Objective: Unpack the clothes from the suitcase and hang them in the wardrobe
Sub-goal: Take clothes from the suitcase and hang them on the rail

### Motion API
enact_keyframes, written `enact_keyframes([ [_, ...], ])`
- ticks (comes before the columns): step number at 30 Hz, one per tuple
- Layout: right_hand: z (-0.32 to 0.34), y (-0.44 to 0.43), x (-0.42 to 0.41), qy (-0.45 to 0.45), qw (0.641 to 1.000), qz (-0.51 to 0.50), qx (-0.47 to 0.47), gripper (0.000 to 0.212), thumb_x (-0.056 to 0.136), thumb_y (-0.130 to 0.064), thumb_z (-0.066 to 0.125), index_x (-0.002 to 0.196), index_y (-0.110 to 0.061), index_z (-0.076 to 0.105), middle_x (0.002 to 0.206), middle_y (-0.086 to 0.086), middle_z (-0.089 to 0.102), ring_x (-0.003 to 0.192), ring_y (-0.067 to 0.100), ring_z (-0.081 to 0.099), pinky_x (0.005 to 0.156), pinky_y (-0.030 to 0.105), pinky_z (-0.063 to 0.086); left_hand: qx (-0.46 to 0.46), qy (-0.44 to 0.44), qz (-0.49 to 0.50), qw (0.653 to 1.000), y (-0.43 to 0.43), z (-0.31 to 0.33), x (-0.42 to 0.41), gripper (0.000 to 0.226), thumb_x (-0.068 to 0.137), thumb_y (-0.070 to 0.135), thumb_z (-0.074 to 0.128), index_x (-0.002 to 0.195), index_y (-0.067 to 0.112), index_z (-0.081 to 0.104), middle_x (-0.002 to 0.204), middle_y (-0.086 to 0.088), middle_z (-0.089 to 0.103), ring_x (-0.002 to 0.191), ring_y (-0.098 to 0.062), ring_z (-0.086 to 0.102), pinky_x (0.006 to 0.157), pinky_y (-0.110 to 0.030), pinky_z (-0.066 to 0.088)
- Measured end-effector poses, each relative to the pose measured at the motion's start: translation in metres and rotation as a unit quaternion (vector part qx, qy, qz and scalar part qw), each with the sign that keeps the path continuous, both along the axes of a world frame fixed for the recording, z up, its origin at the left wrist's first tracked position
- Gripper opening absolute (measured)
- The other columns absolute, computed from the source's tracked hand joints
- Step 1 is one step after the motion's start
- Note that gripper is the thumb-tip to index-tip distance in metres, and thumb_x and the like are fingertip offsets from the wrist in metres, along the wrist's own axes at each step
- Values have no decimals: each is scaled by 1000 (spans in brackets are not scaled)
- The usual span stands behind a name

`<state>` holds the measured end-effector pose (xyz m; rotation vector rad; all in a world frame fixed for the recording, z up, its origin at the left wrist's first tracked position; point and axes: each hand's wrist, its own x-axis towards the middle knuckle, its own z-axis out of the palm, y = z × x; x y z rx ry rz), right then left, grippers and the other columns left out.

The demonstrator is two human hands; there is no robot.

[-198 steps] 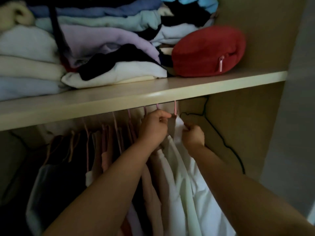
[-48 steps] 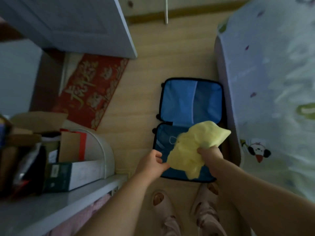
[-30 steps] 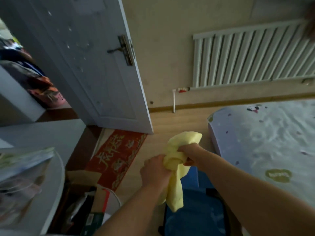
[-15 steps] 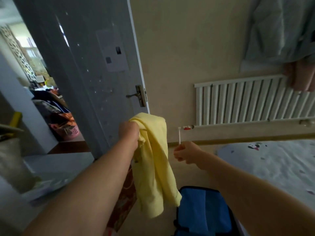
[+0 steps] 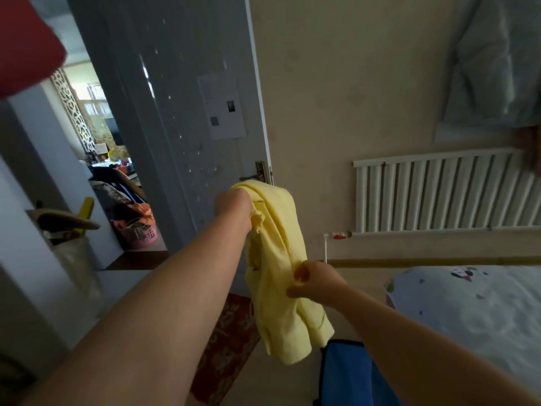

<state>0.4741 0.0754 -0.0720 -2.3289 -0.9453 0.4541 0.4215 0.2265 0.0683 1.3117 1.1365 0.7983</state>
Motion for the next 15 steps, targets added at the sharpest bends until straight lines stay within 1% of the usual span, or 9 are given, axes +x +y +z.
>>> enact_keyframes([
  [2,0,-1,-1,-25,999,-27,4,27,82,-39,66,101,-21,61,96,-1,62,90,17,60,82,33,54,5,3,12,1000,2,5,-4,39,96,3,34,129,3,53,127,-14,58,111,-30,59,89,-36,50],
  [4,2,-3,1,-36,998,-46,17,20,89,-35,57,98,-18,62,92,0,62,87,18,61,77,30,53,20,-8,18,1000,4,8,-7,38,94,3,34,127,2,54,121,-14,60,106,-32,61,86,-39,52],
  [6,6,-6,3,-51,996,-73,27,19,91,-32,50,101,-18,59,93,1,61,88,19,60,73,29,50,30,-16,22,999,3,9,-9,38,93,3,35,125,2,56,117,-17,61,103,-33,63,83,-40,53],
  [8,11,-10,7,-63,990,-123,39,18,93,-28,43,102,-17,55,93,1,59,84,20,56,70,29,47,42,-15,23,999,3,10,-9,36,92,3,36,122,2,57,115,-18,62,100,-33,63,82,-41,54],
  [11,24,-17,13,-81,972,-212,57,19,96,-24,33,104,-17,49,97,5,60,89,25,58,74,33,46,55,-9,16,998,0,13,-9,35,92,4,37,120,3,59,111,-17,63,95,-32,64,82,-43,56],
  [13,33,-21,17,-93,963,-246,67,21,96,-25,33,106,-19,51,100,5,61,92,26,59,80,36,49,74,8,6,997,-6,16,-11,33,93,9,39,117,3,60,107,-15,64,91,-31,64,82,-43,56],
  [15,40,-24,19,-106,958,-259,67,22,96,-25,38,107,-21,57,100,4,63,90,23,60,79,36,51,110,32,-18,993,-12,20,-12,29,91,17,43,111,5,60,102,-12,63,89,-30,62,82,-43,56],
])
